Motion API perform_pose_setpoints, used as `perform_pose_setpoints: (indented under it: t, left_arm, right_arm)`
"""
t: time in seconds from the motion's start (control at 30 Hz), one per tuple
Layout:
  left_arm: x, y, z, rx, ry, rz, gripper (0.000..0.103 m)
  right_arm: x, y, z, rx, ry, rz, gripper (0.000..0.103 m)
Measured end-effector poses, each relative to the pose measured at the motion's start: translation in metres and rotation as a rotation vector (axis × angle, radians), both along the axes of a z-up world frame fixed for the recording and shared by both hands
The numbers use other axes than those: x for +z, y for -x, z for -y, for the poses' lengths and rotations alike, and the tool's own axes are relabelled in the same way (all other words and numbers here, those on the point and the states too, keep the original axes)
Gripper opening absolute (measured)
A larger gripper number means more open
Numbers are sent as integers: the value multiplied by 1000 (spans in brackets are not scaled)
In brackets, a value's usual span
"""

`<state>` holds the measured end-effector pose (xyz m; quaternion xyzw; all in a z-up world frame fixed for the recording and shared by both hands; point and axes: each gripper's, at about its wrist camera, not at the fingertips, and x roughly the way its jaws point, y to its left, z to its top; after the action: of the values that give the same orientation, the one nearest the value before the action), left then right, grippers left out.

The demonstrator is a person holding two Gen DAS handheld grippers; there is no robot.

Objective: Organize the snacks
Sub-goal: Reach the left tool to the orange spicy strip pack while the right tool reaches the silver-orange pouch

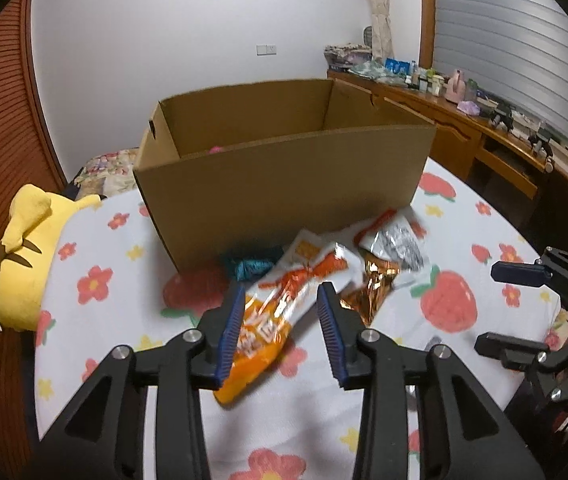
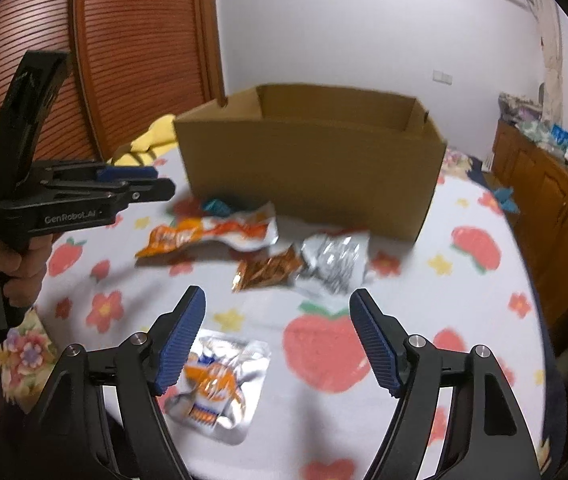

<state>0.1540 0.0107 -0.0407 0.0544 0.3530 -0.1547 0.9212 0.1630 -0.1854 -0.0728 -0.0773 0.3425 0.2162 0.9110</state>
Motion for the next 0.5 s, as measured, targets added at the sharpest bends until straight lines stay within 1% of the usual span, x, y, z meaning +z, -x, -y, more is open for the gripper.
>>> perform_pose_setpoints:
  t: [0.33,0.5]
  left_arm:
    - [-31,3,-7,13,-28,-62,42]
    - [-39,1,-9,16,-36,-79,43]
  right_arm:
    - [-32,9,-15,31,13,-67,77]
    - [-43,12,-21,44,28,-90,77]
